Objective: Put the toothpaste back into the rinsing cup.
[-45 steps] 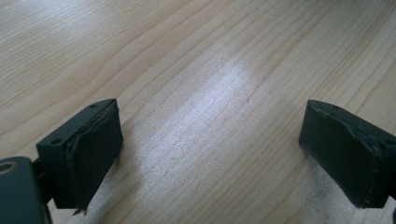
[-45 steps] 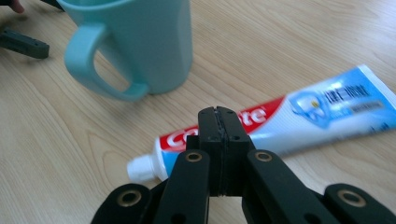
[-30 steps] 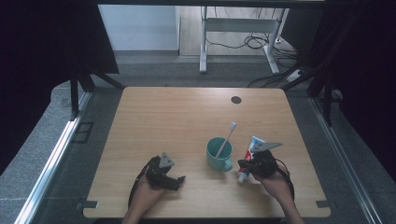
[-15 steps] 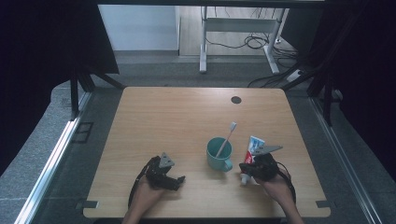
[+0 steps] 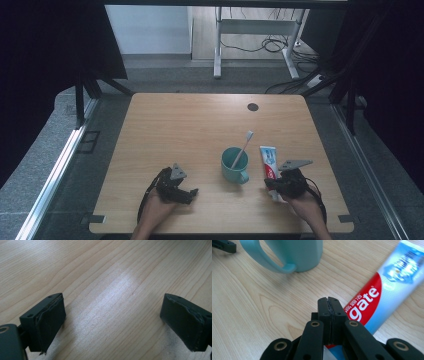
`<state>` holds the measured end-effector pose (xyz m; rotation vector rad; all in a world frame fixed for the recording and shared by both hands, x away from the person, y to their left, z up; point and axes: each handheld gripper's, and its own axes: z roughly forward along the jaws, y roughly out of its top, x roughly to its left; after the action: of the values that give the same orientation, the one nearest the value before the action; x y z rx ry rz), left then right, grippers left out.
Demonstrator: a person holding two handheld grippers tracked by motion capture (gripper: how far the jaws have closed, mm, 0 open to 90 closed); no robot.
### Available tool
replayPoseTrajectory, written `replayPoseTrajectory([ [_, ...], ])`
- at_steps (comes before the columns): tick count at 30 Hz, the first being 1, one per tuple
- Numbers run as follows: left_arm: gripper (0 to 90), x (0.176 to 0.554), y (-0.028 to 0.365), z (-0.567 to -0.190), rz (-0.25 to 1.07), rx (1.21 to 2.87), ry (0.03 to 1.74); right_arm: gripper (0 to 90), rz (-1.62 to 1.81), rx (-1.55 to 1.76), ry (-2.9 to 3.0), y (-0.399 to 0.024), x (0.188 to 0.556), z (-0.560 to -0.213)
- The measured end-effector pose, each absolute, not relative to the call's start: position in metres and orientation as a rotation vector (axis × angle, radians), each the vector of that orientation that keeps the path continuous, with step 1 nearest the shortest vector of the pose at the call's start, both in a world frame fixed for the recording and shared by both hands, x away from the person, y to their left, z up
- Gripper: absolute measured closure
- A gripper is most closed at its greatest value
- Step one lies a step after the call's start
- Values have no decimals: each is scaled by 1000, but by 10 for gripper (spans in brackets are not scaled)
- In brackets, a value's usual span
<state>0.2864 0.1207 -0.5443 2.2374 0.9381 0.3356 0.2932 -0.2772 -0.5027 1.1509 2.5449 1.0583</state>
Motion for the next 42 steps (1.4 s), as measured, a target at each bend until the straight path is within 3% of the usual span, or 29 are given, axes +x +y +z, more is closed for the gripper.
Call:
replayPoseTrajectory([
  [25, 61, 286, 121, -544, 336, 2237, 939, 839, 985, 1222, 2489, -306, 286, -500],
  [29, 61, 286, 121, -544, 336, 2237, 938, 781, 974, 1221, 2471, -309, 287, -494],
  [35, 61, 286, 121, -544, 336, 2237, 939, 584, 931, 1271, 2457, -313, 293, -488],
  [42, 61, 286, 121, -544, 335, 2238, 937, 436, 810, 1320, 2513, -312, 306, -491],
])
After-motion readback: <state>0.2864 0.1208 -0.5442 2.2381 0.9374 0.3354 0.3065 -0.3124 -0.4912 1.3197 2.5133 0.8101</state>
